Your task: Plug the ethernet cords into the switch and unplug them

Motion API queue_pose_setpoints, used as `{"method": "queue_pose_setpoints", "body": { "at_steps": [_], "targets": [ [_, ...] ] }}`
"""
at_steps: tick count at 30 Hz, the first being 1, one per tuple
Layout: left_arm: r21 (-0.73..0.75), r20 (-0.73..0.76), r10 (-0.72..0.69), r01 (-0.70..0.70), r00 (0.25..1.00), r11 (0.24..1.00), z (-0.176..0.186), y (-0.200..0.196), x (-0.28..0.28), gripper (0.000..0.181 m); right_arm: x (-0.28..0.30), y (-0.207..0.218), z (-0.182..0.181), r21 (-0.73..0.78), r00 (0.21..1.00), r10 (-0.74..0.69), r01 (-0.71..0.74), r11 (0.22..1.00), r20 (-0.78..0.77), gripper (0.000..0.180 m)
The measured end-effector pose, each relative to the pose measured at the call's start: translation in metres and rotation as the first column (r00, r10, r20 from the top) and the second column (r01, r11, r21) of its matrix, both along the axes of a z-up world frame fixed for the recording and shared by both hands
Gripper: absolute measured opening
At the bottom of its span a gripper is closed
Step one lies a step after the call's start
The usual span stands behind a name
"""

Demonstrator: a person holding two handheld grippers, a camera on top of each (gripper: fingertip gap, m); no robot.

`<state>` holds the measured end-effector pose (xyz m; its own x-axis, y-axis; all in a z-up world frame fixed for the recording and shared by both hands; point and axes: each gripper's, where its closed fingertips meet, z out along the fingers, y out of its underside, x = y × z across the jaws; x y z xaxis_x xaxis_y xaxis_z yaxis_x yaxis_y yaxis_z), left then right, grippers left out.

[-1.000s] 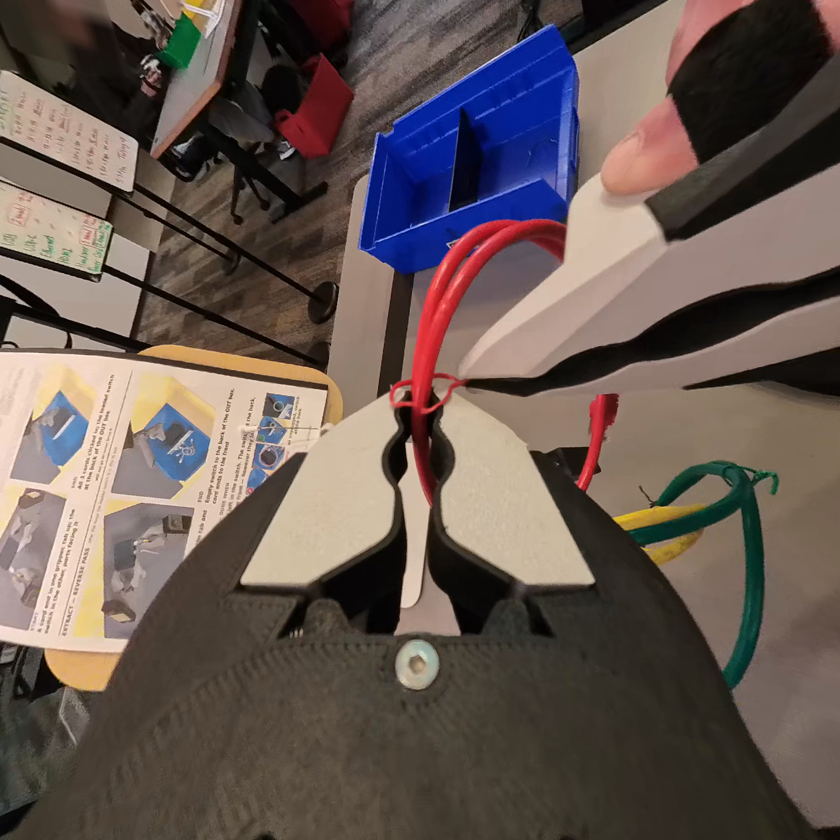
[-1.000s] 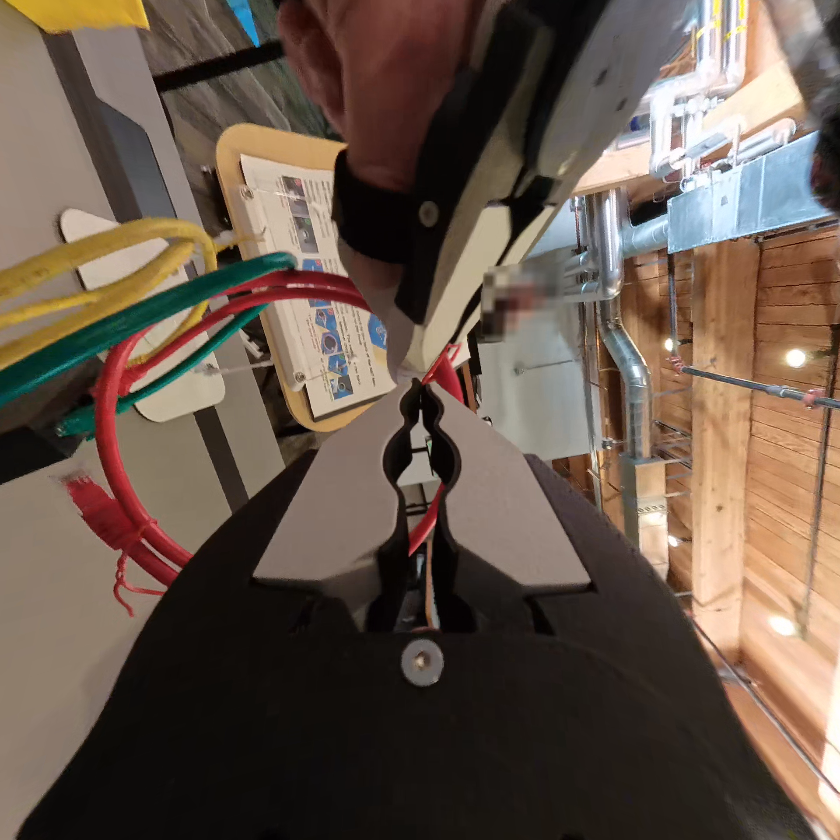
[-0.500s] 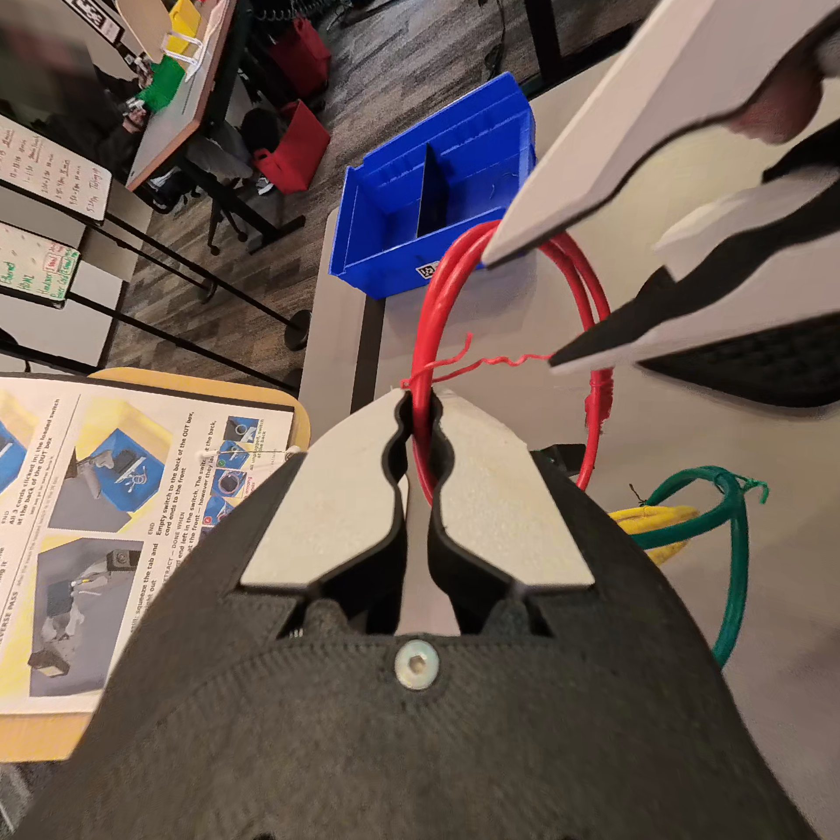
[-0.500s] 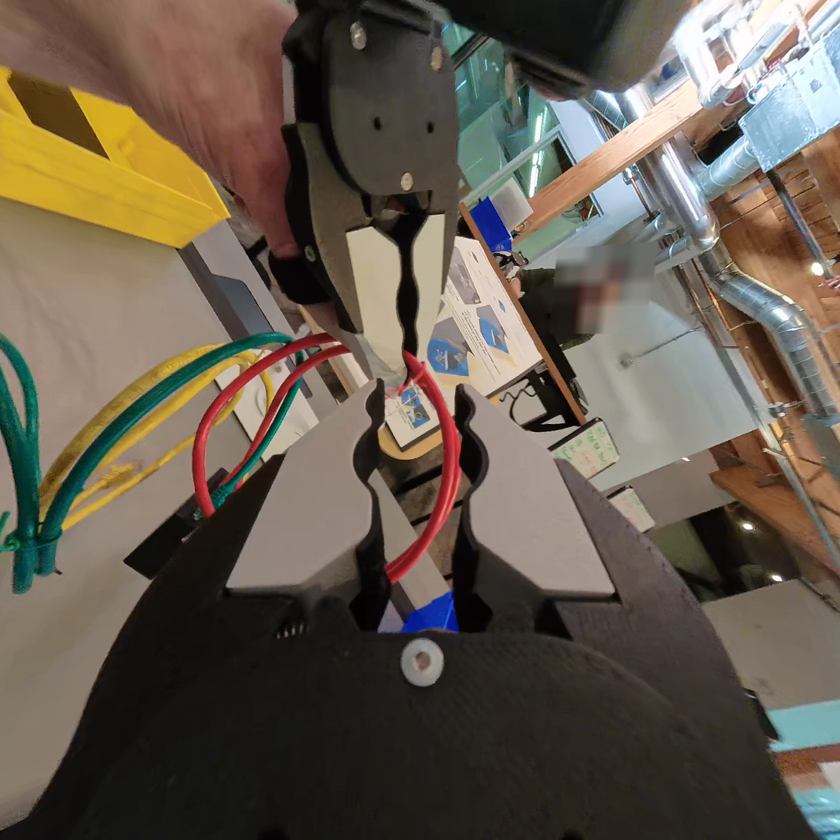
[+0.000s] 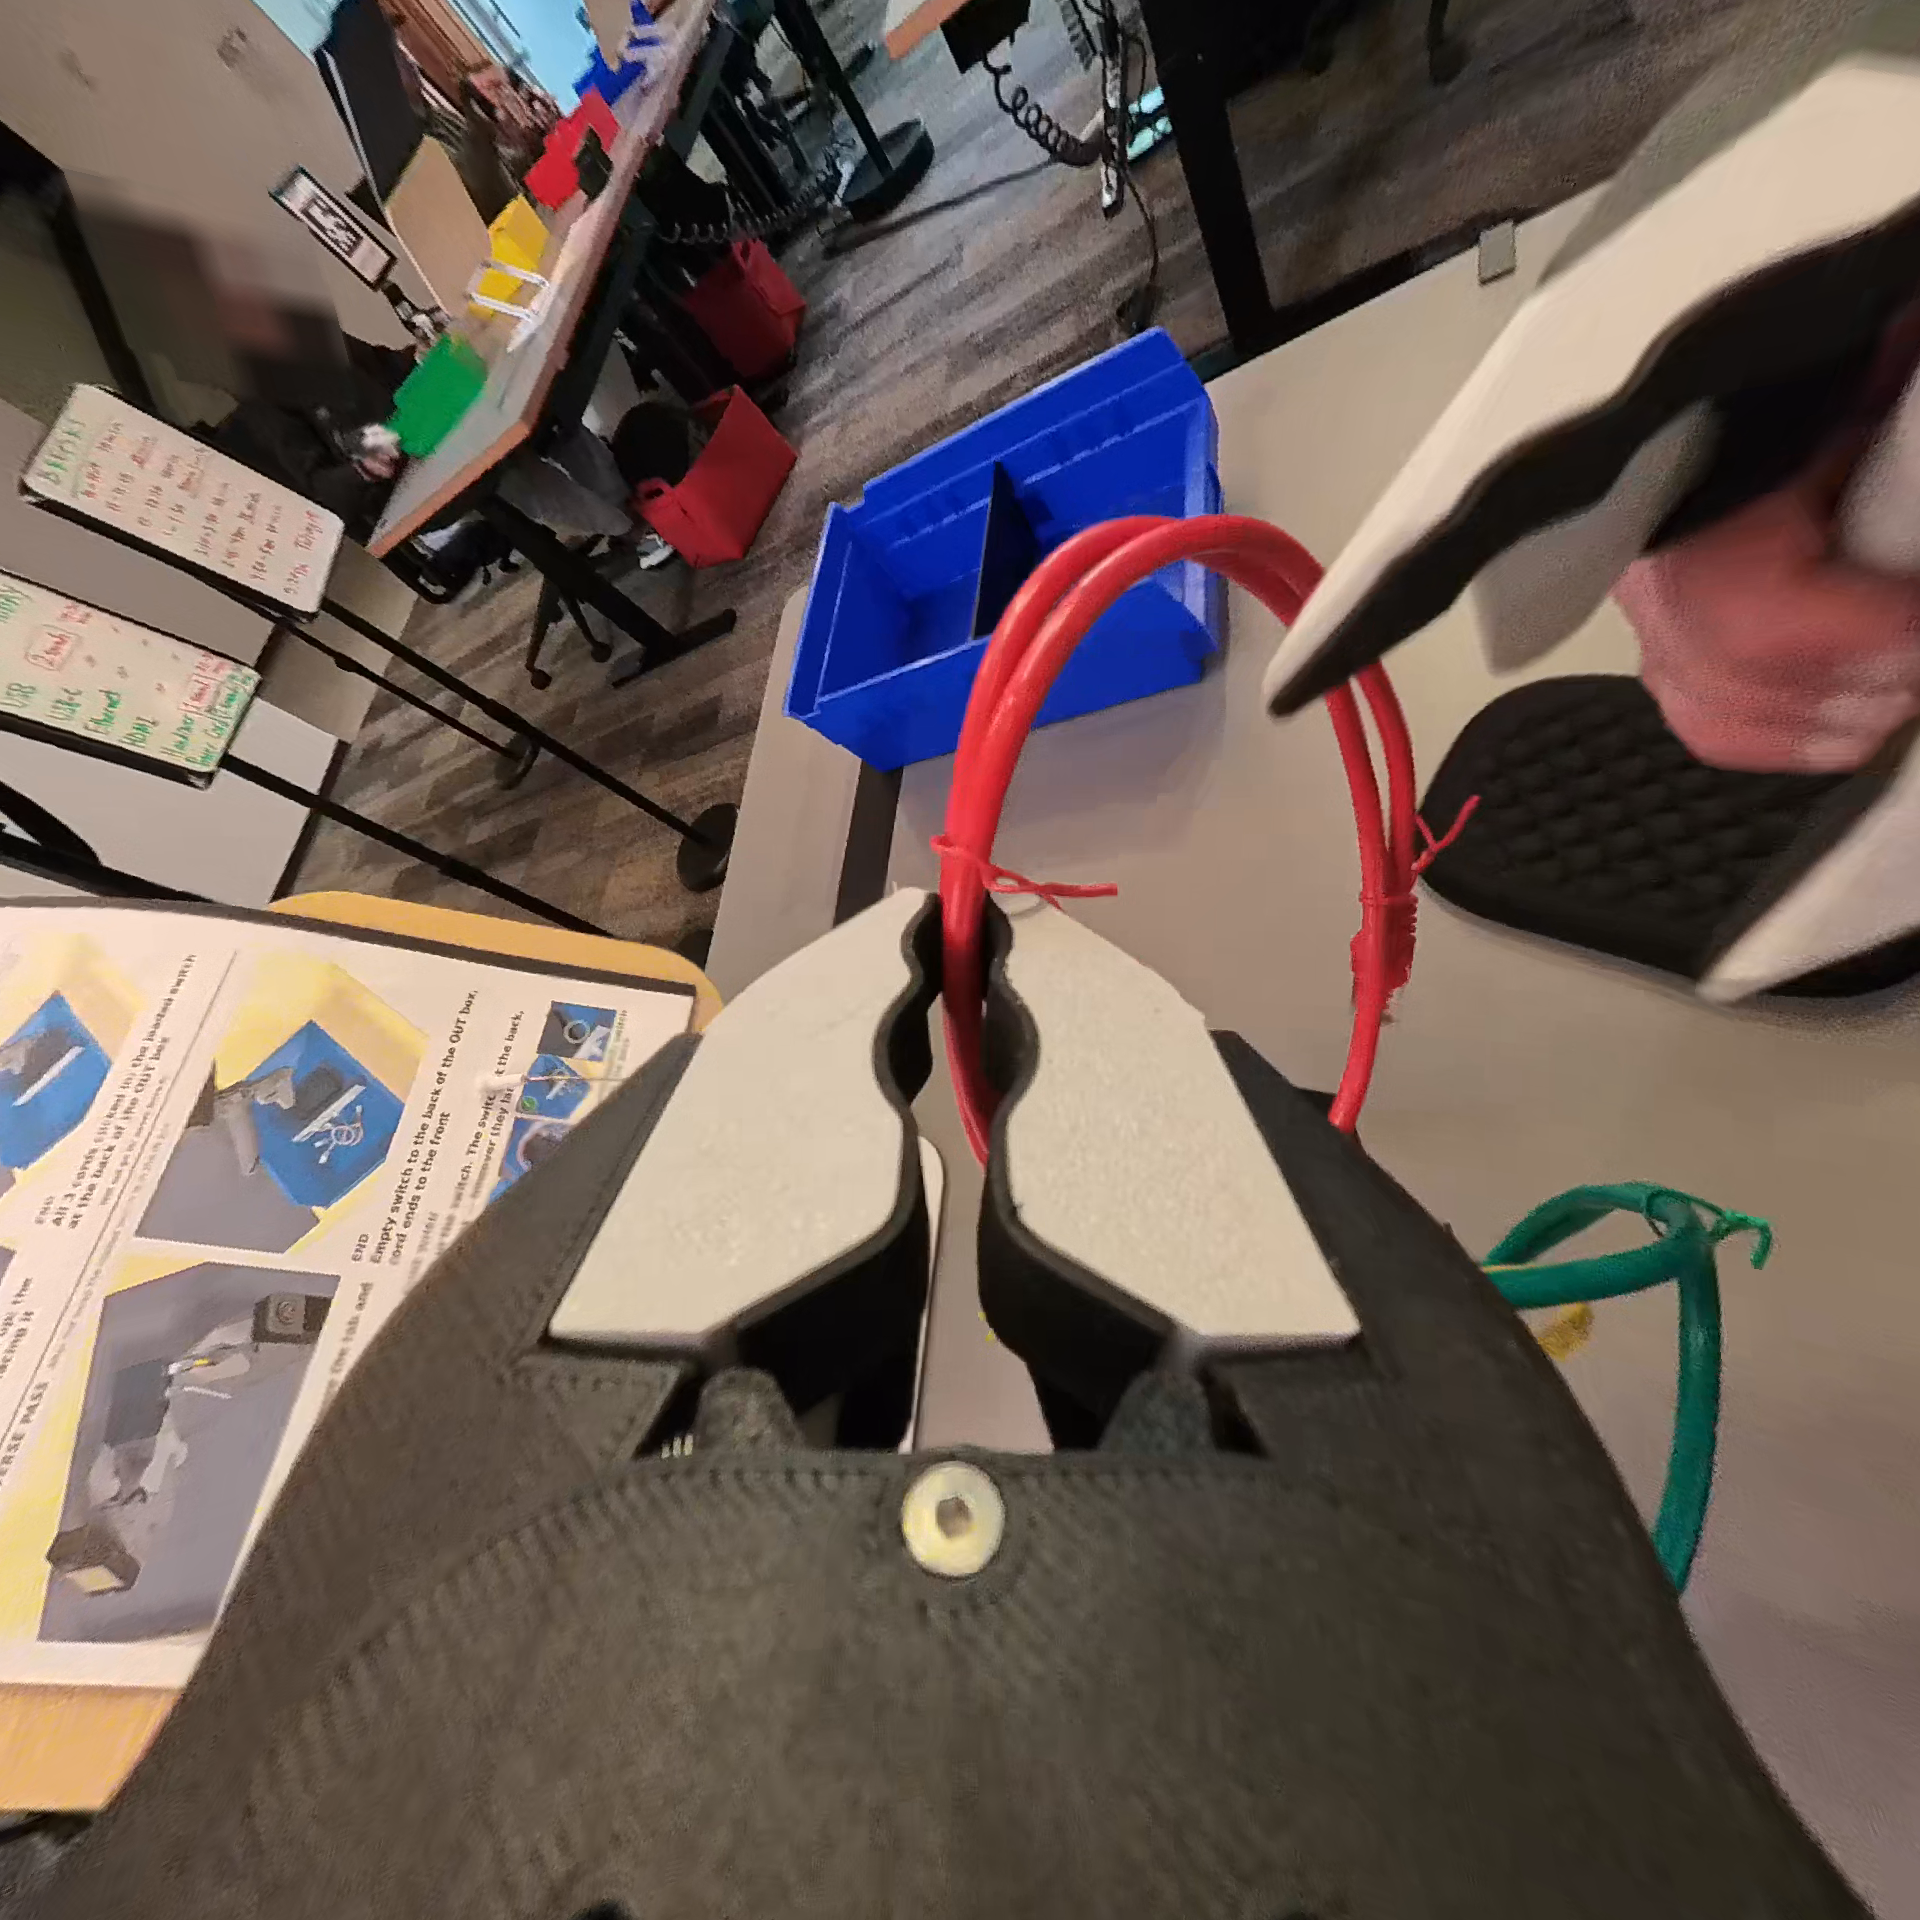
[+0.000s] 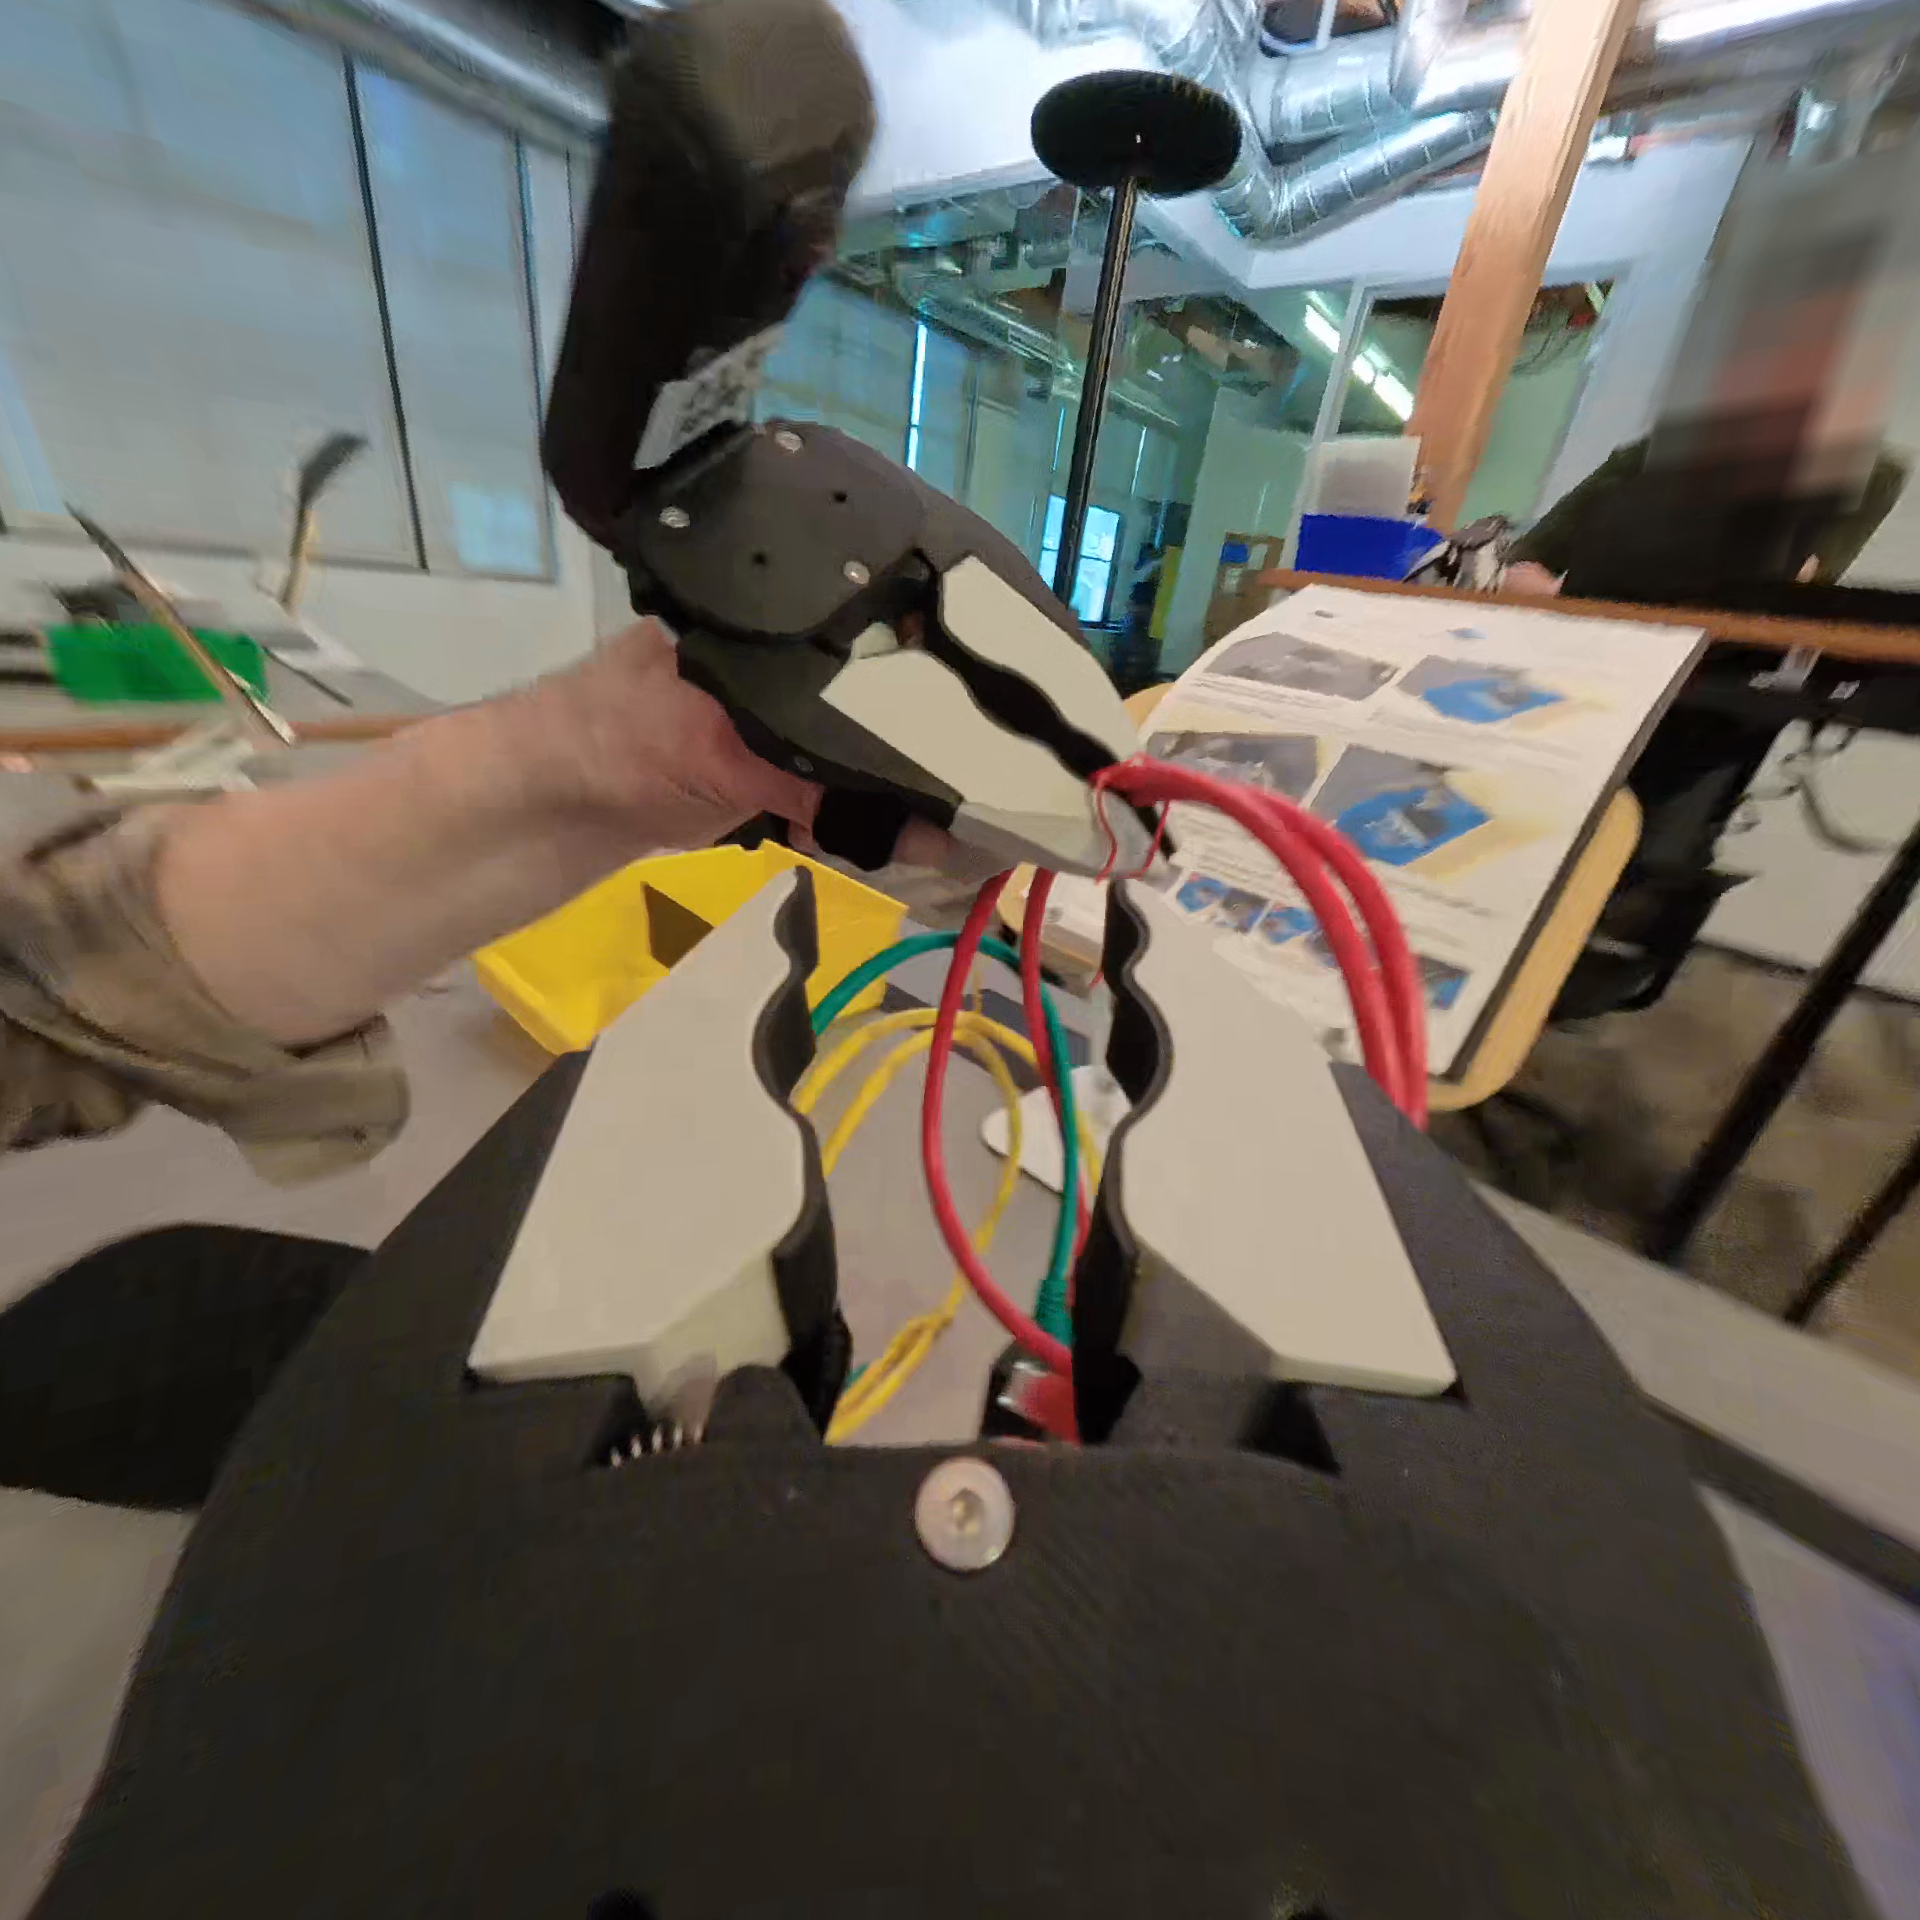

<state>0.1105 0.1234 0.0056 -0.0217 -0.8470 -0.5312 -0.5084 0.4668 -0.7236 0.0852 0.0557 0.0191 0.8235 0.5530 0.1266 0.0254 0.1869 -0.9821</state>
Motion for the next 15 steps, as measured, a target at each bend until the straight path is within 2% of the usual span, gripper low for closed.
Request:
{"method": "queue_pose_setpoints", "body": {
  "at_steps": [2,5,11,15],
  "targets": [
    [0.012,0.031,0.006,-0.007,1.000,1.000,0.005,-0.001,-0.002,0.005,0.004,0.008,0.000,-0.007,0.993,-0.019,0.018,1.000,-0.115,0.058],
    [0.033,0.089,0.008,-0.011,0.996,0.999,0.014,-0.004,-0.006,0.005,0.009,0.019,0.000,0.029,0.979,-0.081,0.087,0.996,-0.187,0.058],
    [0.110,0.222,0.051,-0.077,0.974,0.991,0.019,-0.010,-0.010,0.005,0.001,0.030,0.008,0.071,0.902,0.018,0.014,0.997,-0.431,0.064],
    [0.174,0.272,0.104,-0.155,0.957,0.972,0.012,-0.010,-0.012,0.005,0.000,0.037,0.010,0.107,0.872,0.067,-0.017,0.994,-0.486,0.060]
  ]
}}
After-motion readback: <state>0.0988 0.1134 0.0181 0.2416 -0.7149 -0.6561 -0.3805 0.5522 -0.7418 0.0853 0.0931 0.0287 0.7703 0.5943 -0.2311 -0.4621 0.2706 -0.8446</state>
